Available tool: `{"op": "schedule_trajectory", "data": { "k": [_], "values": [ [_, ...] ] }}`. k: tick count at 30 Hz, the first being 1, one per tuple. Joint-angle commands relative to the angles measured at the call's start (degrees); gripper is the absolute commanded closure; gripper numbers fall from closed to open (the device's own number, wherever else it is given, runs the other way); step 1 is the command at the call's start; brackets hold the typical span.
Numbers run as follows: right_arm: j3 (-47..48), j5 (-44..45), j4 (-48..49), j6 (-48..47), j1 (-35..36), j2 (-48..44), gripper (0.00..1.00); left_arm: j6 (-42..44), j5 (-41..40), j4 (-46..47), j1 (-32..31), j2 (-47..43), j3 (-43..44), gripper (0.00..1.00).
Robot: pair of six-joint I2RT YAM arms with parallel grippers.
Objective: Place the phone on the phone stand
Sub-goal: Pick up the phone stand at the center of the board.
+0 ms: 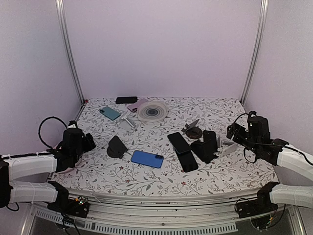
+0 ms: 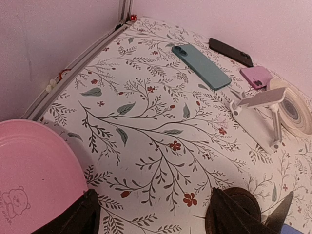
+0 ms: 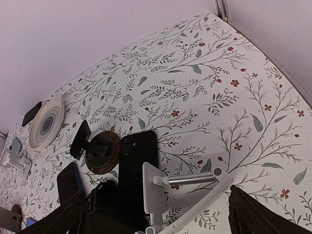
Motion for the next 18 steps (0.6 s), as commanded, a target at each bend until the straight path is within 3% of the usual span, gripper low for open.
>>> {"op": "schedule_trajectory", "data": {
  "k": [1, 14, 18],
  "values": [
    [1.7, 0.0, -1.6, 1.3, -0.3, 1.2, 0.01, 0.5, -0.8, 0.9, -0.9, -0.6, 0.5, 0.23],
    [1.1, -2.6, -2.1, 2.5, -0.4, 6.2, 0.01, 0.5, -0.8, 1.0, -0.9, -0.7, 0.5, 0.23],
    [0.1, -7.0, 0.2, 3.0, -2.3, 8.9, 0.01, 0.5, -0.9, 0.9, -1.0, -0.9, 0.4, 0.23]
  ]
}}
